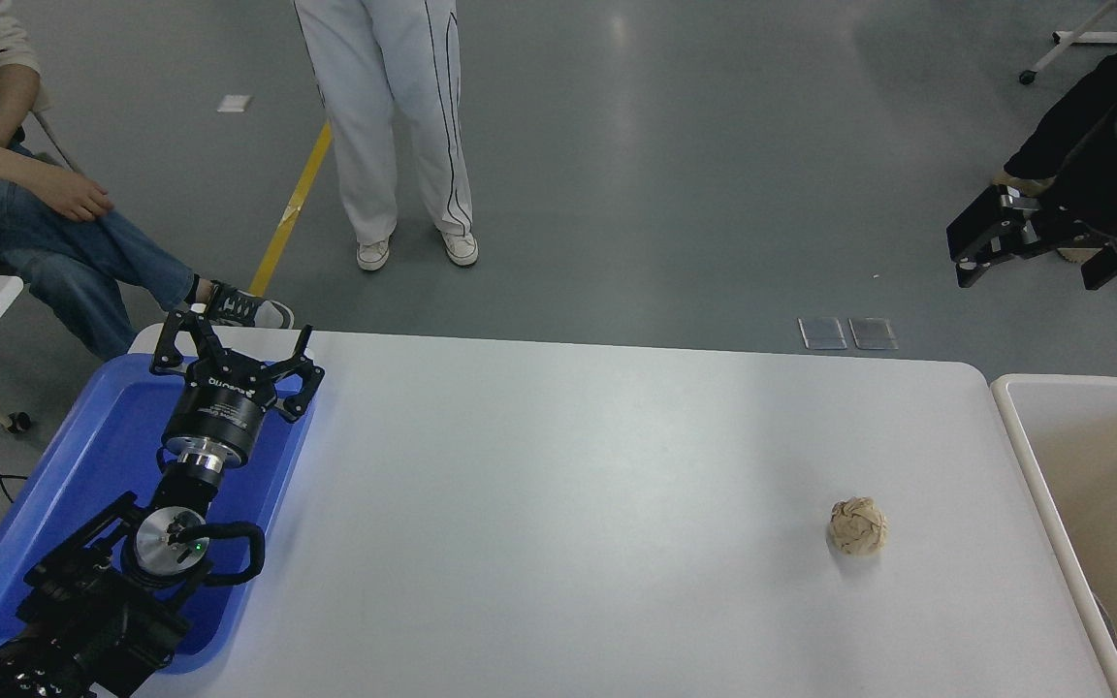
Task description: Pick up paper ball place in dustbin
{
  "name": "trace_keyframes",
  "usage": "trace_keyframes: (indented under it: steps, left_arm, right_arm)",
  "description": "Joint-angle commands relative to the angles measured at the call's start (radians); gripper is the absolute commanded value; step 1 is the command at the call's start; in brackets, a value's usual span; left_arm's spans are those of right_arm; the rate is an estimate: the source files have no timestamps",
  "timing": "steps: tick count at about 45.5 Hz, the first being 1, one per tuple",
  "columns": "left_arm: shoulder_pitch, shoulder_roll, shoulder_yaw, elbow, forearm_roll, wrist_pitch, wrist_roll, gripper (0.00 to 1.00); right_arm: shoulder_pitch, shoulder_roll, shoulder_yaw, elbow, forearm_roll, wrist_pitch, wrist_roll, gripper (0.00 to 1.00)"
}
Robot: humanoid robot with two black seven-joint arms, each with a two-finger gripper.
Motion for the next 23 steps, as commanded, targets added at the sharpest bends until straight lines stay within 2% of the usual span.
trace_keyframes:
  steps: [1, 23]
  left_arm:
    - [0.000, 0.000, 0.003, 0.000, 0.002, 0.000, -0.002, 1.00]
    - [0.000, 0.000, 0.003, 0.000, 0.001, 0.000, 0.000, 1.00]
  right_arm:
    - [0.002, 0.000, -0.001, 0.000, 0.000, 0.000, 0.000, 1.00]
    - [0.010, 0.003, 0.011, -0.001, 0.000, 0.000, 0.000, 1.00]
